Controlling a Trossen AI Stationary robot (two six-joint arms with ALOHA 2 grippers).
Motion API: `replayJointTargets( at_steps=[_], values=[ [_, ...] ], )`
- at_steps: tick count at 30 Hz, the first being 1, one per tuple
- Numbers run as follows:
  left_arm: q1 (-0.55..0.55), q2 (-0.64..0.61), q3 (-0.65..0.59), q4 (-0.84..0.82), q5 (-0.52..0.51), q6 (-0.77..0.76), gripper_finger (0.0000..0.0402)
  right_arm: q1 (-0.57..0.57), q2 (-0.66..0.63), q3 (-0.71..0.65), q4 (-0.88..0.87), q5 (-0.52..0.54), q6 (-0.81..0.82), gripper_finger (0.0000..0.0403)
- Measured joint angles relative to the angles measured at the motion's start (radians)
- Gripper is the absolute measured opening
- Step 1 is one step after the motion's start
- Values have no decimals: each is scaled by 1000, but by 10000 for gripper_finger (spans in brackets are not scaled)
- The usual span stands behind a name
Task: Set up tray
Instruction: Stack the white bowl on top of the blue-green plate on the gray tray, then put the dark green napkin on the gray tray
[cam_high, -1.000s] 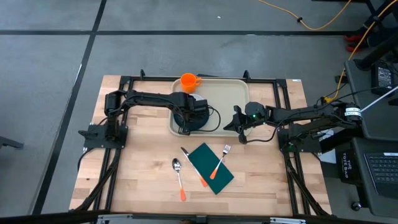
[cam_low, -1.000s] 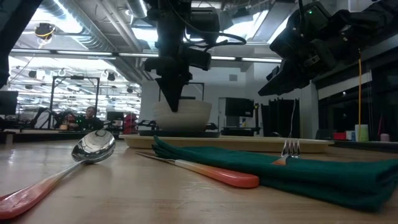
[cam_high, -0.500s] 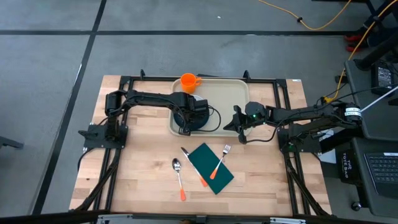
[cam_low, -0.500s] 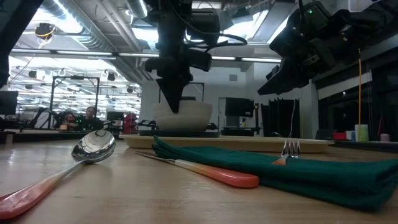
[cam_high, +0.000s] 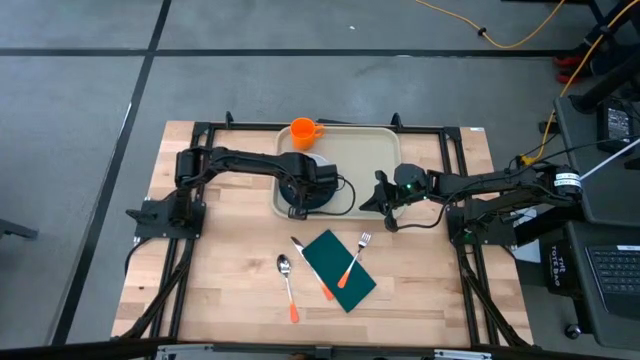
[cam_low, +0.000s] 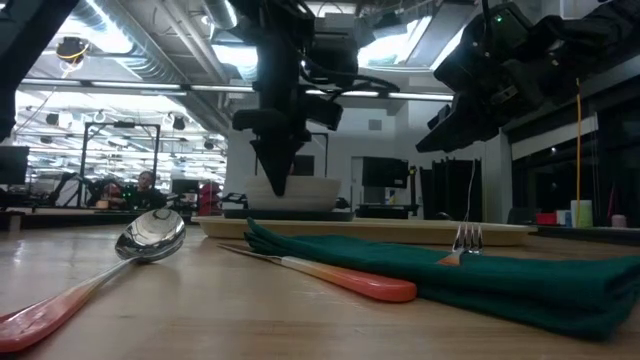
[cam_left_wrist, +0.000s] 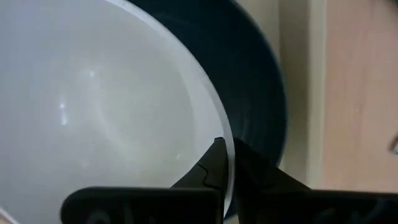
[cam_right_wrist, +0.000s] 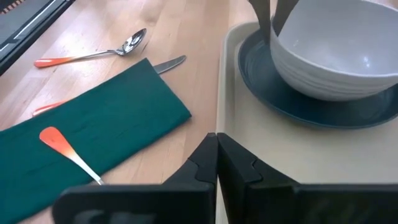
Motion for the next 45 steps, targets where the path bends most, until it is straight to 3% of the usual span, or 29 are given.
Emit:
replayJointTargets(
  at_steps=[13,27,45],
  values=[
    [1,3,1,-13,1,0,7,8,0,0,-1,1,-1,11],
    [-1,3,0,-13,4,-1,45,8,0,0,-1,2,0,11],
    [-7,-94,39,-59,1,11,95,8,0,0,-3,3,2,11]
  ],
)
